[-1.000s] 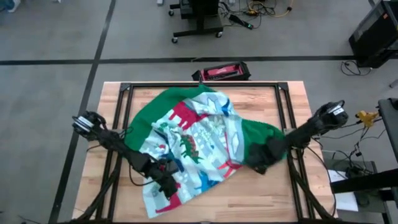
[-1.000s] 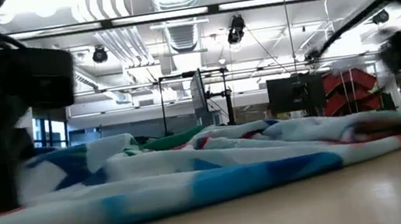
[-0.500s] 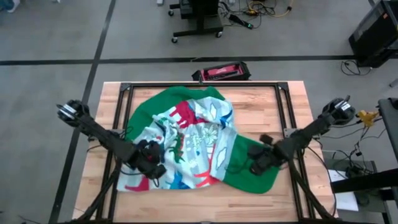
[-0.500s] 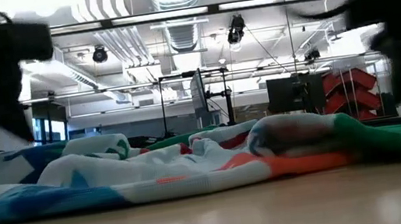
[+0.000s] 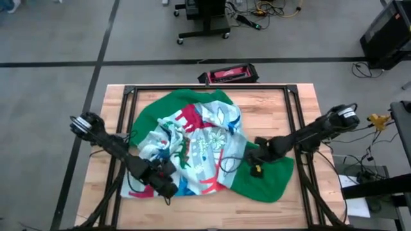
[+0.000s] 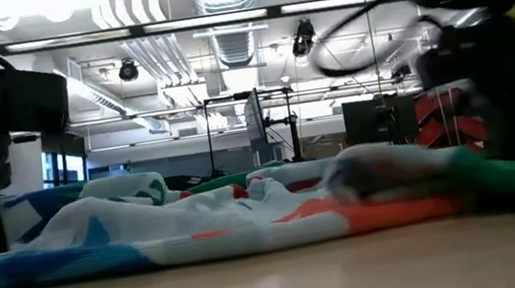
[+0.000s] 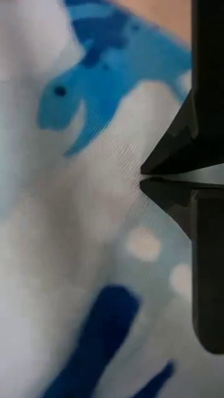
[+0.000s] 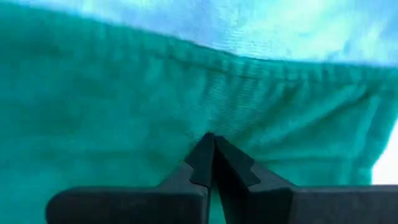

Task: Roll towel
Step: Fold the multi-color dinosaur print towel

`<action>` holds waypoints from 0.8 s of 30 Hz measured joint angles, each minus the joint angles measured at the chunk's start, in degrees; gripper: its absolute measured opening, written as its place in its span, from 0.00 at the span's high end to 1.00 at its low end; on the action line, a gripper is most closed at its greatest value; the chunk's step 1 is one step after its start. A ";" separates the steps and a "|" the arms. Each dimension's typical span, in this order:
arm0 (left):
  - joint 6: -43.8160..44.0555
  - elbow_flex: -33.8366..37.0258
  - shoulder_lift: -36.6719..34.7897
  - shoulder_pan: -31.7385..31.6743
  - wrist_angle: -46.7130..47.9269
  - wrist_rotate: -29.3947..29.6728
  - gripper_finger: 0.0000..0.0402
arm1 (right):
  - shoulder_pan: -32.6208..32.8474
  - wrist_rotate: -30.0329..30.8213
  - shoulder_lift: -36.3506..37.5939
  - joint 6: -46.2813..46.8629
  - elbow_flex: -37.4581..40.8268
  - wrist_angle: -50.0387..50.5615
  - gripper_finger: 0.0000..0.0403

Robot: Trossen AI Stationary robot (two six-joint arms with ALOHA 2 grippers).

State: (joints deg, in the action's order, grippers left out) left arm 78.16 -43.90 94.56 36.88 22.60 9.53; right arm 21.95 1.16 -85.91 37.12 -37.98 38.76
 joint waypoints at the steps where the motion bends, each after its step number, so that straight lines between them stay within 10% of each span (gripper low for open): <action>1: 1.47 -0.06 0.95 0.11 -0.79 -1.20 0.97 | 2.02 -1.05 0.72 3.11 0.07 4.28 1.00; 6: 4.33 0.00 0.59 0.73 -0.61 -4.04 0.97 | 10.71 -5.51 6.96 16.55 0.39 16.26 1.00; 10: -1.88 0.69 -3.92 0.20 1.72 -1.34 0.97 | 10.68 3.23 11.88 17.78 0.17 13.32 1.00; 16: -11.97 0.53 -14.39 -2.04 7.57 14.94 0.97 | -0.84 16.23 13.56 1.45 0.11 0.15 1.00; 24: -5.63 2.14 -22.53 -10.04 25.41 29.08 0.97 | -24.06 16.88 9.82 -18.99 0.09 -14.80 1.00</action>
State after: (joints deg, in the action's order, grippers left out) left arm 72.53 -41.77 72.03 26.84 48.01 38.61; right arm -2.11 18.04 -76.09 18.12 -37.89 23.96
